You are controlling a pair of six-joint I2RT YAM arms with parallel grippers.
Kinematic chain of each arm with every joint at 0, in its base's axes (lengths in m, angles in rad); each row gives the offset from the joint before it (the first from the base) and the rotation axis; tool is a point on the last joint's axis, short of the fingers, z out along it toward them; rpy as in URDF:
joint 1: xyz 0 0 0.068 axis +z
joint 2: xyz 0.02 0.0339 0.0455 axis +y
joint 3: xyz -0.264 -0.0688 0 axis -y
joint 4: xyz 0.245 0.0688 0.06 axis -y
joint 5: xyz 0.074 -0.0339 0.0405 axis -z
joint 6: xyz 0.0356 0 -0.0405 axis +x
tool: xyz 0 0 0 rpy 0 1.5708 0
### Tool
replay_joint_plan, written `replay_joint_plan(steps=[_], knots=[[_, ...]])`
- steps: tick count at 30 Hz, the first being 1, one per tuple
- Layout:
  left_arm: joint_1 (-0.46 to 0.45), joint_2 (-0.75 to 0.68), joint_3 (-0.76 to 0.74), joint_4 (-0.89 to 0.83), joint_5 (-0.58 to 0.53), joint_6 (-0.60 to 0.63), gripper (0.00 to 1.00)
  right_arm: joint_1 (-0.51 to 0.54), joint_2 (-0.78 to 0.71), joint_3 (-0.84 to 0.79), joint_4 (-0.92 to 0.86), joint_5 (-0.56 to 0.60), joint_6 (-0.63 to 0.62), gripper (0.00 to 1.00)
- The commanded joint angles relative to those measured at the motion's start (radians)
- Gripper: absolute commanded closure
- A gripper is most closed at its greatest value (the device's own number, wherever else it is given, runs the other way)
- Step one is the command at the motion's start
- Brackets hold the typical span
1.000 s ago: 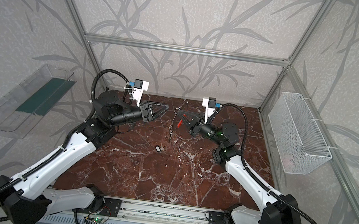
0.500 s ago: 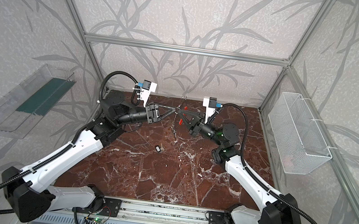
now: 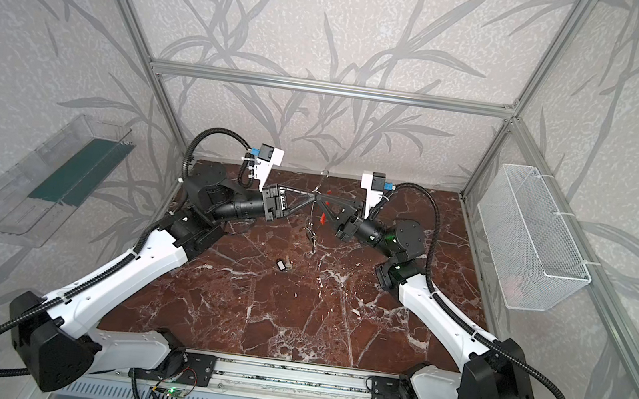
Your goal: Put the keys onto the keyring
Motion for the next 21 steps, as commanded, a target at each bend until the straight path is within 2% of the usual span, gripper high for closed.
replay_joint_plan(steps=[1,7,9,15,18,21], knots=[[-0.012,-0.003,0.038,0.053,0.048,-0.008,0.88,0.004,0.01,0.013,0.041,-0.004,0.007,1.0],[-0.014,-0.005,0.037,0.072,0.044,-0.012,0.92,0.003,0.022,0.01,0.052,-0.022,0.016,1.0],[-0.013,-0.006,0.038,0.068,0.041,-0.008,1.0,0.002,0.025,0.011,0.054,-0.028,0.018,1.0],[-0.012,-0.02,0.052,-0.015,-0.001,0.041,1.0,0.0,0.024,0.003,0.029,-0.036,0.003,1.0],[-0.012,-0.033,0.088,-0.175,-0.066,0.128,1.0,-0.012,0.002,-0.015,-0.019,-0.013,-0.022,0.81],[-0.013,-0.046,0.111,-0.285,-0.108,0.197,1.0,-0.034,-0.037,-0.043,-0.065,0.012,-0.056,0.71]])
